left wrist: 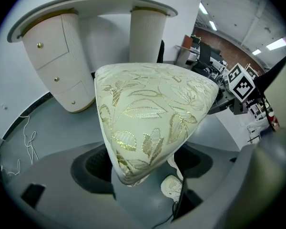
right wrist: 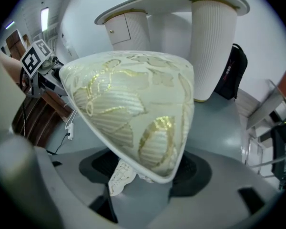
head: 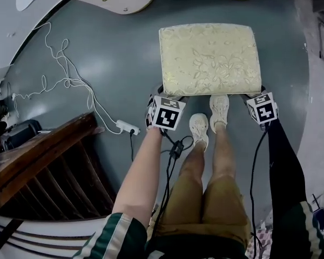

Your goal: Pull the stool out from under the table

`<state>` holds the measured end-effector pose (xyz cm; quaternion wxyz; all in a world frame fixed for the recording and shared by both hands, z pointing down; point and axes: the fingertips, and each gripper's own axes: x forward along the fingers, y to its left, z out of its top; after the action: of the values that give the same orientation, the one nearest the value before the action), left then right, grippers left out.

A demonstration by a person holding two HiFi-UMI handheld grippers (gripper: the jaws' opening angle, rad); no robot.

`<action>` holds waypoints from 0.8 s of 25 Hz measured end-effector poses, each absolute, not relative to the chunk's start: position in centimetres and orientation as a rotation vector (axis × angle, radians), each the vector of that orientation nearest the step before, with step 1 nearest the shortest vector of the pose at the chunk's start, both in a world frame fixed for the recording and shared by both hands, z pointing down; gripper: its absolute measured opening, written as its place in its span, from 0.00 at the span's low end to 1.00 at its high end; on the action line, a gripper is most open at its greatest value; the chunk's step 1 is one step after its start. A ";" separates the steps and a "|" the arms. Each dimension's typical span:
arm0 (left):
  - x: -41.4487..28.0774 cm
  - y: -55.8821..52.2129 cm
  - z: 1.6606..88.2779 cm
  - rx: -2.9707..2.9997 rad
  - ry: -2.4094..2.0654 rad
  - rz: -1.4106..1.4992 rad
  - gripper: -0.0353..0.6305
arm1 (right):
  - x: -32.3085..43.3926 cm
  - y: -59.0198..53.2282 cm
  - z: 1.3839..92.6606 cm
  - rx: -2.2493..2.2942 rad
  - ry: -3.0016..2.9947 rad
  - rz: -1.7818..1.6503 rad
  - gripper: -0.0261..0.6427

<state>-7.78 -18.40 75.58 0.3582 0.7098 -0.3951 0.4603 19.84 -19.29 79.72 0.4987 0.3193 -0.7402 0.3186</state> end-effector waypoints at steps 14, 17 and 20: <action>-8.0 -18.8 74.9 1.827 -0.960 1.187 0.65 | 19.9 -19.5 78.3 0.791 -1.701 0.786 0.54; -8.2 -19.0 75.2 1.852 -0.965 1.194 0.65 | 19.6 -19.2 78.7 0.827 -1.712 0.788 0.53; -8.4 -19.5 75.9 1.910 -1.003 1.208 0.65 | 19.3 -19.1 79.9 0.893 -1.752 0.767 0.53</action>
<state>-8.41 -19.50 75.93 0.3284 0.7297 -0.3830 0.4616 19.32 -19.13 79.89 0.4930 0.3680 -0.7221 0.3163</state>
